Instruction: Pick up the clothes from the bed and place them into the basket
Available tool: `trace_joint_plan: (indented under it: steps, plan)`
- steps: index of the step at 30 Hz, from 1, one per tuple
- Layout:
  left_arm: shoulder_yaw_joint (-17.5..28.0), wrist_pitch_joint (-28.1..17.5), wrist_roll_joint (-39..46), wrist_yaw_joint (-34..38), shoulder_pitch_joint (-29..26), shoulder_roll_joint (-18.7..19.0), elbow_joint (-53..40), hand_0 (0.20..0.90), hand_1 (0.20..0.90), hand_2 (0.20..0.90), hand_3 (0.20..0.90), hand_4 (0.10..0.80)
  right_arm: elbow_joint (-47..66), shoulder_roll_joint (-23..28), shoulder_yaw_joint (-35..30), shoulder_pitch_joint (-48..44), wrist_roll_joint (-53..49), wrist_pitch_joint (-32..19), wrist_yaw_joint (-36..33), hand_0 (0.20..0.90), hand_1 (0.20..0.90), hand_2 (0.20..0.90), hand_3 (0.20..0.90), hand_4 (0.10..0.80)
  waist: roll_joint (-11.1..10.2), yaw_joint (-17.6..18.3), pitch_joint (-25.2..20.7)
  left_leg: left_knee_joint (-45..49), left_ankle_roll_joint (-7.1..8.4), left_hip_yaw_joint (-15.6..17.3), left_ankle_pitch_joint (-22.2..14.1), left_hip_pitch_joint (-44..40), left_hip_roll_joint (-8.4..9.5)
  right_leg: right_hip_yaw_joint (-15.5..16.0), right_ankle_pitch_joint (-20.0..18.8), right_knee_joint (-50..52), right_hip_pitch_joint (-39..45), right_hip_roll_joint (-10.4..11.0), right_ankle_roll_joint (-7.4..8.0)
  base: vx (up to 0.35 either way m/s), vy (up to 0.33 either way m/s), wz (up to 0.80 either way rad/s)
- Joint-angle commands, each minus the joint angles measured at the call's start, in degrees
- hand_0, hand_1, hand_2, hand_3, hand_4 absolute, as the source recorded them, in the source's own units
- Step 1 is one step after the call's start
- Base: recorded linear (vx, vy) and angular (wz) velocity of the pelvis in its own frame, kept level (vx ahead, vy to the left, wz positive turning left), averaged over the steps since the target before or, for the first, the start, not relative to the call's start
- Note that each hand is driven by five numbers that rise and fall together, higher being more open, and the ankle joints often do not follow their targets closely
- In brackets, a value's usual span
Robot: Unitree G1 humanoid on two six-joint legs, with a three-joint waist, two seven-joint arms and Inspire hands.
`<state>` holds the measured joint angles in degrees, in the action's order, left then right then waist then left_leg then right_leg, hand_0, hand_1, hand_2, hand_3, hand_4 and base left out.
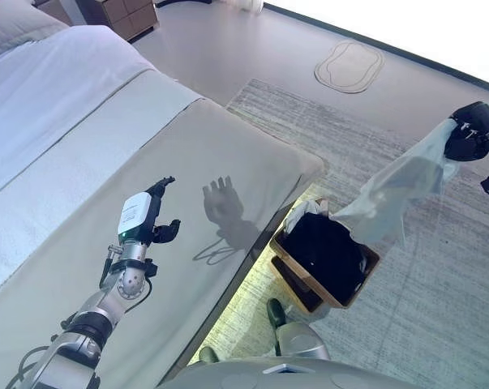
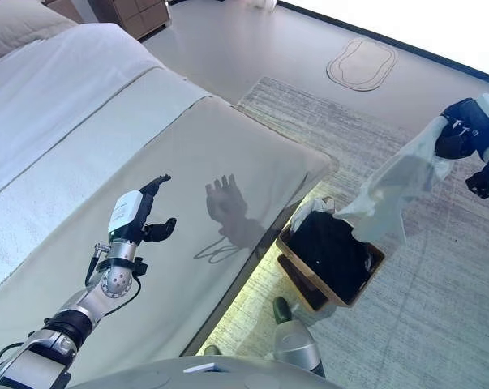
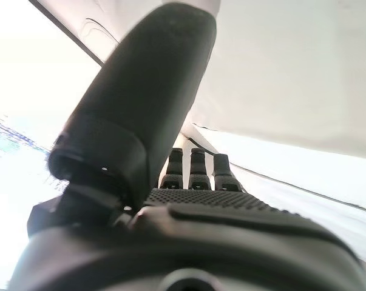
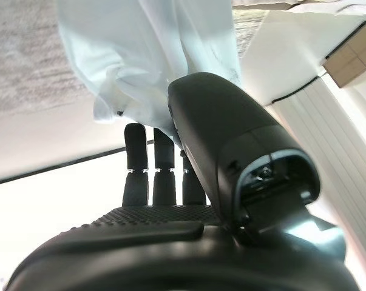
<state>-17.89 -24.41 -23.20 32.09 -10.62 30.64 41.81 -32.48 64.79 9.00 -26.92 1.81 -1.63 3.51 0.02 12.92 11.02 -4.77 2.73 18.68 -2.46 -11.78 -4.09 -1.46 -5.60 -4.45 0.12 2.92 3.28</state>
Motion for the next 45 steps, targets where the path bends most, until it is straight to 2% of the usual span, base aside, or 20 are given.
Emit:
trace_joint_plan:
  steps: [1,7,22,35,36,37,45]
  plan:
    - [-1.6,-4.51,-1.35,2.19,-3.29,1.92,2.78,0.9,0.9,0.9,0.9,0.8,0.06,-1.86,-4.92,-2.78,-1.73,-4.0,-1.25,0.3,0.3,0.3,0.2,0.1,-2.09,-1.33,-8.37,4.52,-1.12,-0.77,-2.67,4.56,-0.49,1.05,3.69,6.2,-2.65,0.87,3.46,-0.005,-0.012,-0.07]
    - [-3.31,-3.71,-0.79,1.59,-4.37,1.44,2.31,0.9,0.9,0.9,0.9,0.8,-4.31,-6.12,-2.26,-2.83,-1.37,-3.45,-1.46,0.3,0.3,0.3,0.2,0.1,-1.39,-1.34,-8.55,4.44,-1.12,-0.29,-2.79,4.13,-0.54,1.22,3.36,6.11,-2.76,0.85,3.53,0.0,-0.014,-0.08]
    - [-5.71,-2.3,0.19,0.16,-6.27,1.71,1.41,0.9,0.9,0.9,0.9,0.8,-15.74,-12.01,-0.55,-0.82,3.05,-2.67,-1.56,0.3,0.3,0.3,0.2,0.1,-0.25,-2.47,-8.03,3.41,-1.22,-1.16,-2.03,4.19,-0.06,1.93,2.9,5.65,-2.69,0.79,3.67,-0.011,-0.02,0.01]
    - [-5.84,-3.14,0.14,-0.16,-5.66,1.81,1.43,0.9,0.9,0.9,0.9,0.8,-21.62,-13.49,-1.75,-0.1,1.89,-1.73,-1.25,0.3,0.3,0.3,0.2,0.1,0.18,-3.12,-7.65,3.22,-1.09,-1.55,-1.78,4.33,-0.23,2.01,2.95,5.14,-2.31,0.68,3.53,0.001,-0.011,0.04]
    - [-5.7,-3.21,0.17,-0.41,-5.67,1.81,1.4,0.9,0.9,0.9,0.9,0.8,-21.53,-13.56,-1.71,-0.12,2.25,-1.82,0.22,0.818,0.818,0.818,0.804,0.704,0.13,-3.16,-7.66,3.2,-1.08,-1.56,-1.77,4.29,-0.21,1.97,2.9,5.01,-2.18,0.7,3.52,0.0,0.0,0.0]
    - [-5.79,-3.1,0.19,-0.33,-5.61,1.78,1.3,0.9,0.9,0.9,0.9,0.8,-21.44,-13.53,-1.56,-0.11,2.73,-1.69,0.1,0.9,0.9,0.9,0.9,0.8,0.1,-3.15,-7.66,3.14,-1.08,-1.56,-1.75,4.25,-0.2,1.88,2.88,4.95,-2.14,0.68,3.51,0.0,0.0,0.0]
    - [-6.04,-2.3,0.7,-1.16,-5.83,2.21,0.59,0.9,0.9,0.9,0.9,0.8,-23.12,-14.22,-2.51,1.75,3.23,-0.83,-0.76,0.9,0.9,0.9,0.9,0.8,-0.08,-3.01,-7.78,2.88,-1.1,-1.45,-1.55,4.04,-0.36,1.59,2.74,4.92,-2.17,0.5,3.55,0.0,0.0,0.0]
